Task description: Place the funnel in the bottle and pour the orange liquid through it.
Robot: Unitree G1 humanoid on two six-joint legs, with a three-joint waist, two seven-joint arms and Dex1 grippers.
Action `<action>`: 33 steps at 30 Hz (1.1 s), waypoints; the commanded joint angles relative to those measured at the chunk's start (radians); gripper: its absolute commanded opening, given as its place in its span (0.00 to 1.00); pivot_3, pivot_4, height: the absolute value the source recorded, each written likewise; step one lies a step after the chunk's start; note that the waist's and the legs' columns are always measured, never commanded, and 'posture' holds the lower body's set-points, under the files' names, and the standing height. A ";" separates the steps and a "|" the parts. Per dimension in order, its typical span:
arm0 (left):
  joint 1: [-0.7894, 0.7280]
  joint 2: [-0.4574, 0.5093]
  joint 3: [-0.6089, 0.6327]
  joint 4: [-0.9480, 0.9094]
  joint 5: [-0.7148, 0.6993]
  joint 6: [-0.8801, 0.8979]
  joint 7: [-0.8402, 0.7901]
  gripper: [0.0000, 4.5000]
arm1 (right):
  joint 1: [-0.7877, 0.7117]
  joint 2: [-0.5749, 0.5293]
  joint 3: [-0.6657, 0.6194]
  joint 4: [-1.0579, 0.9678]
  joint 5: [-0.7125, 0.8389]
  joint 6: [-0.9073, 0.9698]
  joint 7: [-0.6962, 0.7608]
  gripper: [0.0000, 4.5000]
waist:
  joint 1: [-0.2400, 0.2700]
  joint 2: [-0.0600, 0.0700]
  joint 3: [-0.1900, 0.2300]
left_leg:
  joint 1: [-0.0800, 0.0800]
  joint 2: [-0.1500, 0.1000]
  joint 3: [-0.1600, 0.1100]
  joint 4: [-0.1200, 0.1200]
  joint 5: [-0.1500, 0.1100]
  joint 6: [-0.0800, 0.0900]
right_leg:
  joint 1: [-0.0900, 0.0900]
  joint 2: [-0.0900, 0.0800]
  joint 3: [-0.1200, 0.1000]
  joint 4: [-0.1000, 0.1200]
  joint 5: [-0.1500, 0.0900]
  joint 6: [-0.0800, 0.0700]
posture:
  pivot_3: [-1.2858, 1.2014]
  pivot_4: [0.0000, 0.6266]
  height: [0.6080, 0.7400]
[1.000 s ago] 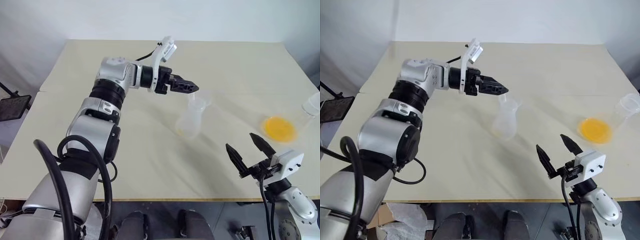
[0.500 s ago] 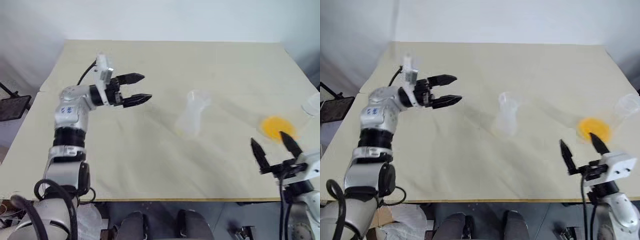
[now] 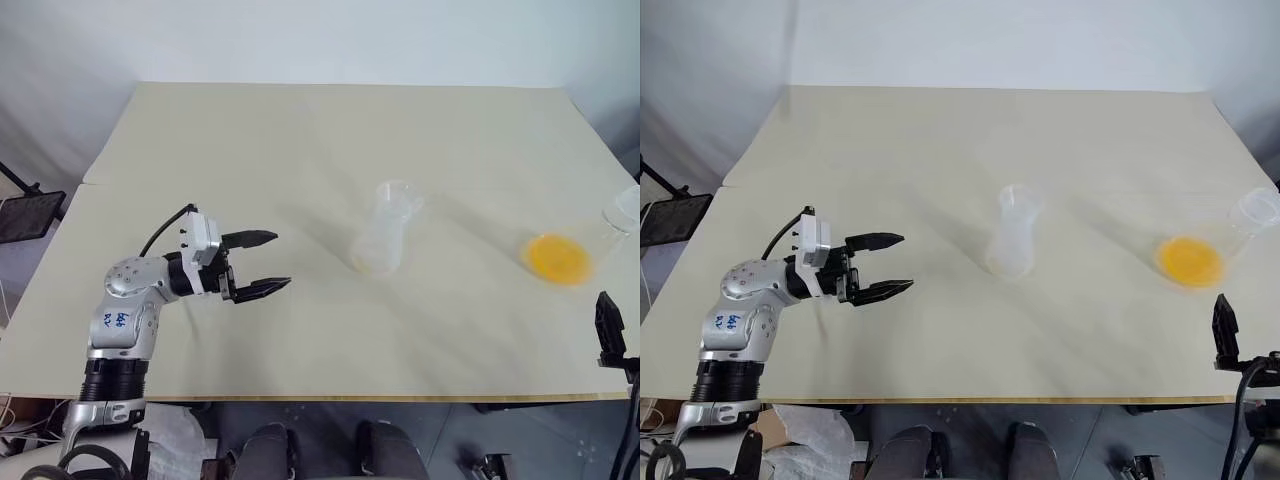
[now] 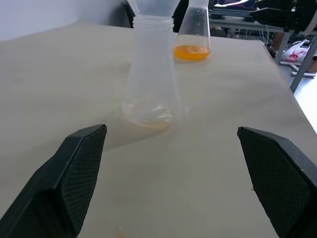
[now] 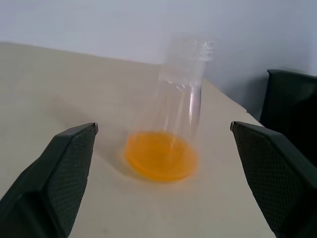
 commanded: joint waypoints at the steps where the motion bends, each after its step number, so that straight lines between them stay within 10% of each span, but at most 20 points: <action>1: 0.011 -0.007 0.019 -0.066 -0.046 0.010 0.047 1.00 | -0.021 -0.022 -0.002 -0.020 0.018 0.027 -0.016 1.00 | -0.001 0.000 0.000 | 0.000 0.000 0.000 0.000 0.000 0.000 | 0.000 0.000 0.000 0.000 0.000 0.000 | 0.52 0.24 1.00; 21: 0.079 -0.020 -0.003 -0.196 -0.122 0.045 0.137 1.00 | -0.682 -0.333 0.158 0.436 -0.090 0.407 -0.136 1.00 | -0.023 0.002 -0.001 | 0.000 0.000 0.002 0.000 0.000 0.000 | -0.001 -0.001 0.000 -0.001 0.000 0.000 | 0.52 0.24 1.00; 33: 0.087 -0.025 -0.006 -0.227 -0.134 0.039 0.162 1.00 | -0.746 -0.321 0.143 0.525 -0.118 0.370 -0.137 1.00 | -0.024 0.002 -0.001 | -0.001 0.001 0.001 -0.001 0.000 0.000 | -0.001 0.000 0.000 0.000 0.000 0.000 | 0.52 0.24 1.00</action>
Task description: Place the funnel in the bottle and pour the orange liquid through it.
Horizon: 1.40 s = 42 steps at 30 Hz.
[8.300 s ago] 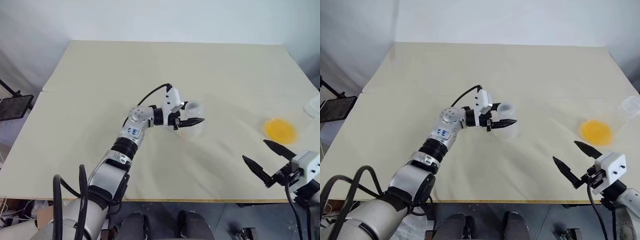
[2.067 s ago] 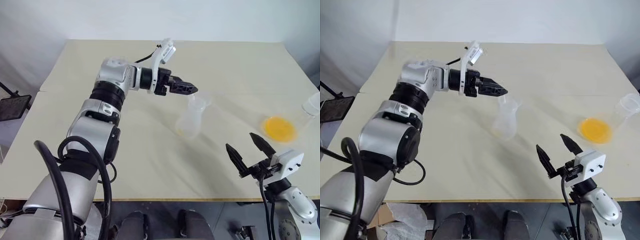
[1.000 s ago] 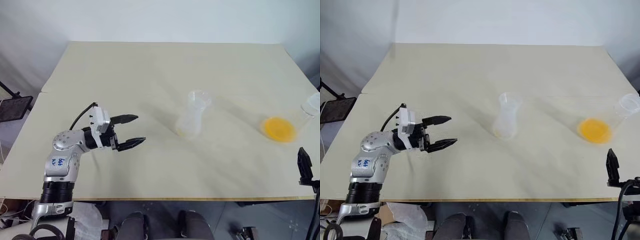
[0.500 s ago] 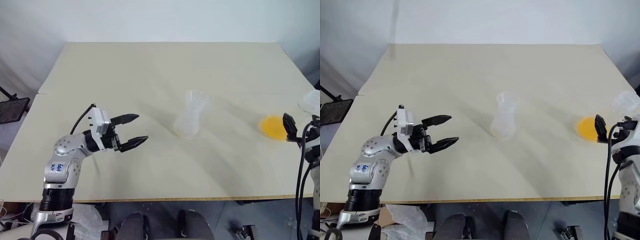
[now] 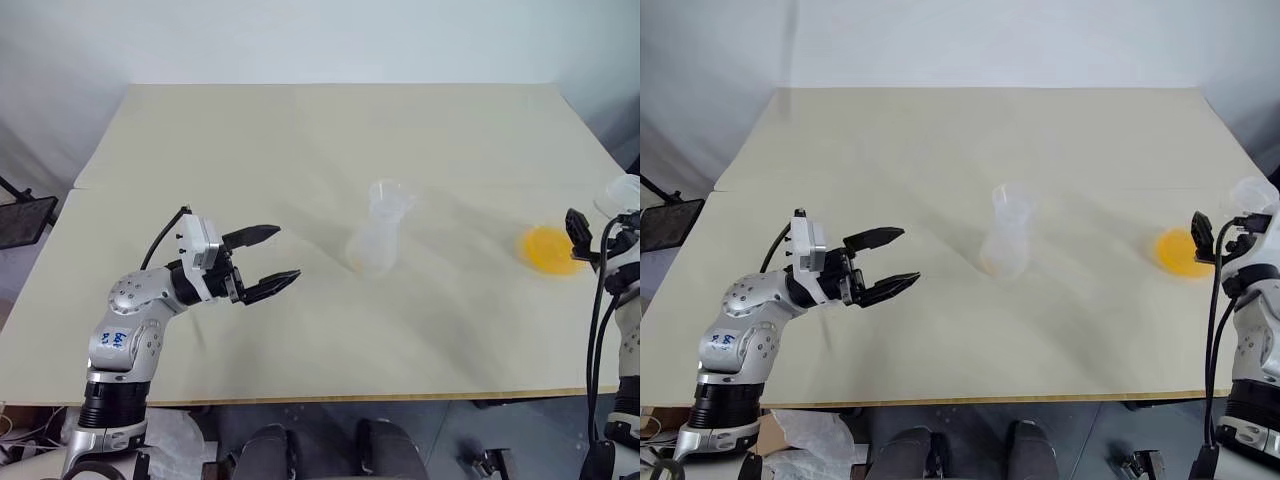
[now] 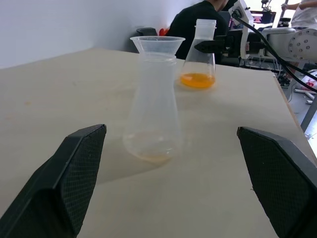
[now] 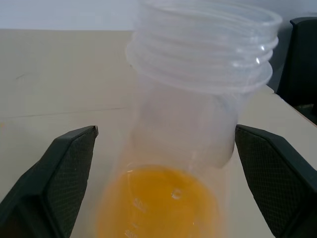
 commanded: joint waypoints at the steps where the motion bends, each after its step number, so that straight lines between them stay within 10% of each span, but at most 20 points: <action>1: -0.001 -0.002 -0.001 -0.045 -0.031 -0.013 0.000 1.00 | -0.030 -0.009 -0.024 0.011 0.001 -0.045 -0.004 1.00 | 0.000 0.000 0.000 | 0.000 0.000 0.000 0.000 0.000 0.000 | 0.000 0.000 0.000 0.000 0.000 0.000 | 0.52 0.24 1.00; 15: -0.027 -0.024 -0.029 -0.052 -0.041 -0.020 -0.001 1.00 | -0.156 -0.016 -0.013 0.204 -0.017 -0.167 0.011 1.00 | 0.000 0.000 0.000 | 0.000 0.000 0.000 0.000 0.000 0.000 | 0.000 0.000 0.000 -0.001 0.000 0.000 | 0.52 0.24 1.00; 23: -0.032 -0.037 -0.031 -0.047 -0.040 -0.027 0.006 1.00 | -0.200 -0.011 -0.011 0.279 -0.017 -0.247 0.038 0.58 | 0.000 0.000 0.000 | 0.000 0.000 0.000 0.000 0.000 0.000 | 0.000 0.000 0.000 -0.001 0.000 0.000 | 0.52 0.24 1.00; 42: -0.030 -0.032 -0.026 -0.048 -0.036 -0.035 0.010 1.00 | -0.175 0.023 0.060 0.174 0.006 -0.254 0.148 0.58 | -0.002 0.000 0.000 | 0.000 0.001 0.000 0.000 0.000 0.000 | 0.000 0.000 0.000 -0.001 0.000 0.000 | 0.52 0.24 1.00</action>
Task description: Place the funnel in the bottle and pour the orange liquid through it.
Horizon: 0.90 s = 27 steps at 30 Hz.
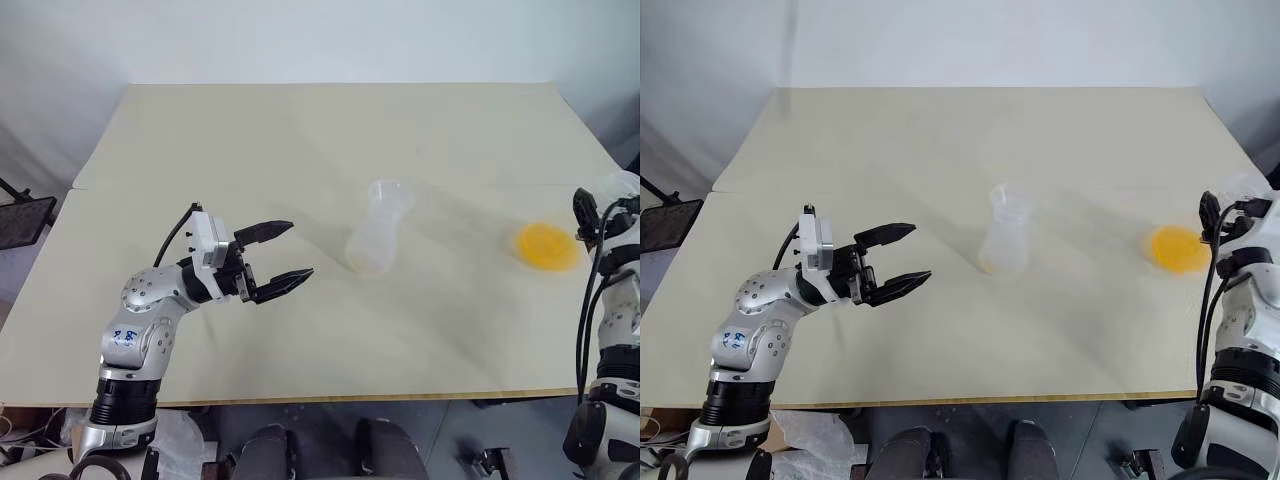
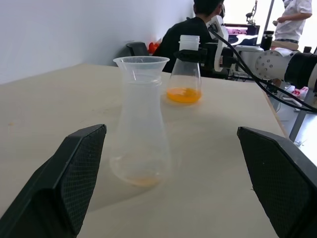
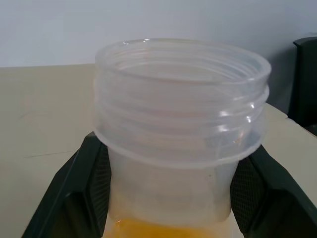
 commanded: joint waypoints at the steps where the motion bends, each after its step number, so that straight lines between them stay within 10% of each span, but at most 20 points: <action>1: -0.010 0.002 0.010 -0.023 -0.016 -0.024 0.007 1.00 | 0.018 0.009 0.053 -0.165 -0.003 -0.019 0.053 0.58 | 0.000 0.000 0.000 | 0.000 0.000 0.000 0.000 0.000 0.000 | 0.000 0.000 0.000 0.000 0.000 0.000 | 0.52 0.24 1.00; 27: -0.113 -0.110 -0.069 0.117 0.080 -0.134 0.113 1.00 | 0.007 0.033 0.481 -0.667 -0.596 -0.250 -0.094 0.58 | 0.000 0.001 0.001 | -0.002 -0.002 -0.002 -0.001 0.000 0.000 | -0.001 -0.001 -0.003 -0.001 0.000 0.000 | 0.52 0.24 1.00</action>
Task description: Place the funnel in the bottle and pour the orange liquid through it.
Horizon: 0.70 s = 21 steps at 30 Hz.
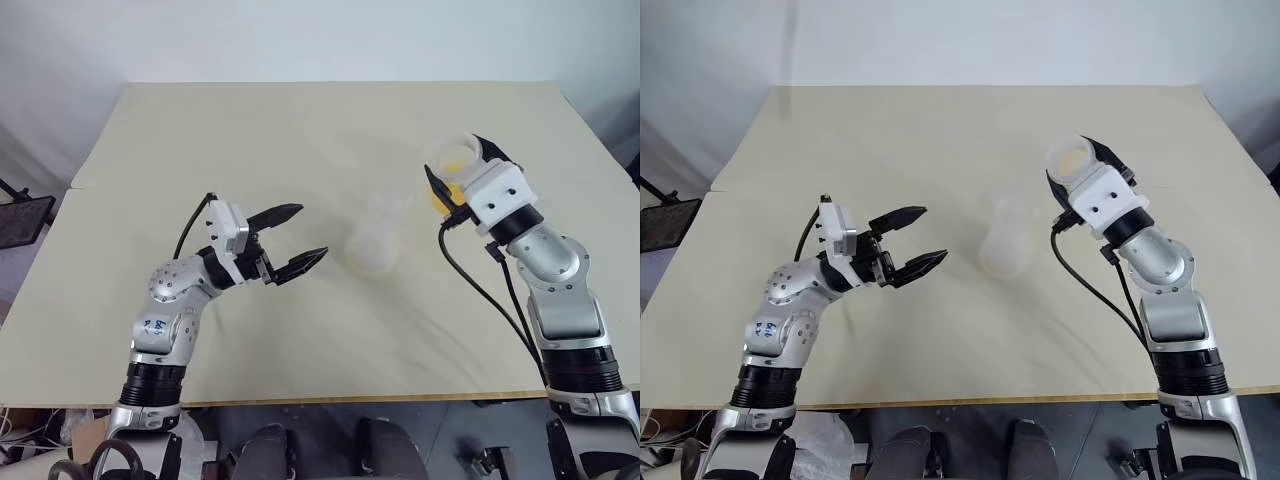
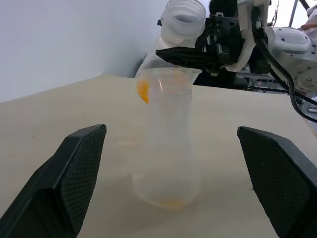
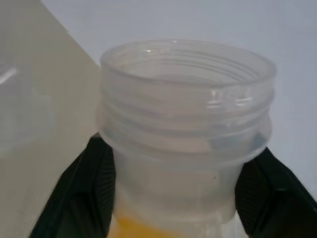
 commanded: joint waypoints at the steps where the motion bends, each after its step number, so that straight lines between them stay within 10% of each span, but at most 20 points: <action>1: -0.033 -0.021 -0.017 0.007 0.013 -0.026 0.014 1.00 | -0.029 -0.025 0.012 -0.059 -0.140 -0.113 -0.072 0.58 | 0.000 0.000 0.000 | 0.000 0.000 0.000 0.000 0.000 0.000 | 0.000 0.000 0.000 0.000 0.000 0.000 | 0.52 0.24 1.00; 21: -0.055 -0.053 -0.049 0.030 0.040 -0.035 0.029 1.00 | -0.067 -0.058 0.084 0.010 -0.527 -0.235 -0.246 0.58 | -0.001 0.000 0.000 | 0.000 0.001 0.000 0.000 0.000 0.000 | 0.000 0.000 0.000 0.000 0.000 0.000 | 0.52 0.24 1.00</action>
